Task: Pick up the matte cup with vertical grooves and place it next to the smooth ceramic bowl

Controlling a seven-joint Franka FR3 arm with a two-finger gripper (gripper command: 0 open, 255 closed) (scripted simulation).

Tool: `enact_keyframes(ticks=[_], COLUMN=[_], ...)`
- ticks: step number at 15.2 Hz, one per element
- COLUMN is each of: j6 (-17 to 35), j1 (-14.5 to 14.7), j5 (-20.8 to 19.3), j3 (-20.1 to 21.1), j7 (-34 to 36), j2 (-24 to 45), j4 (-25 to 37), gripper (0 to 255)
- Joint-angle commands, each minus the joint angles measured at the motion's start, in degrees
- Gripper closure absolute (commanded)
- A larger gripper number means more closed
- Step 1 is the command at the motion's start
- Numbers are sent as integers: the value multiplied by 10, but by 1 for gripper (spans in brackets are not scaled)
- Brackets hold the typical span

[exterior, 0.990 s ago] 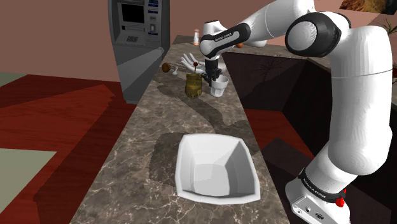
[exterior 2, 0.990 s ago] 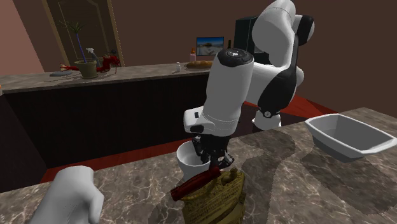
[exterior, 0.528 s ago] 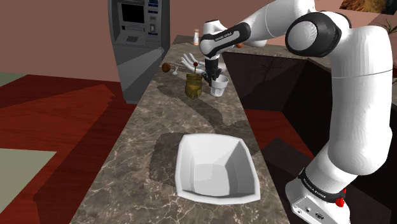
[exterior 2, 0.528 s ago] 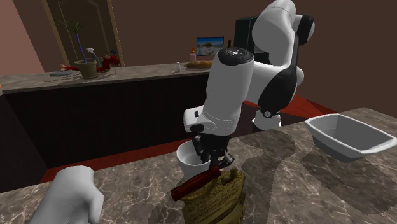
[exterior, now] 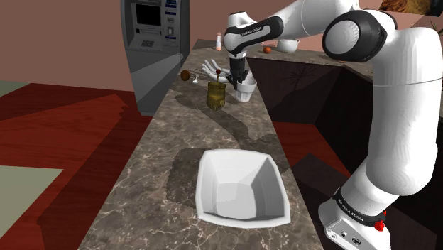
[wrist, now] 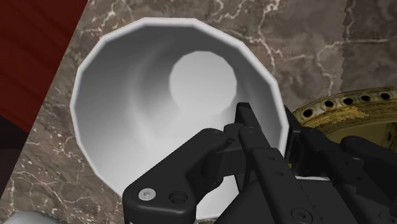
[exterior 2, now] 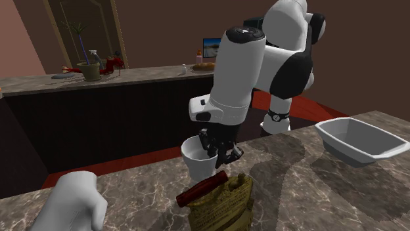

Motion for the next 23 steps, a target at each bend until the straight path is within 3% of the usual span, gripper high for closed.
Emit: enact_keyframes(ticks=[1,23], j6=[-15,-181], j1=[0,1], j5=[0,5], j3=[0,-1], j7=[-2,-26], j2=[-4,-6], j4=[11,177], gripper=[255,255])
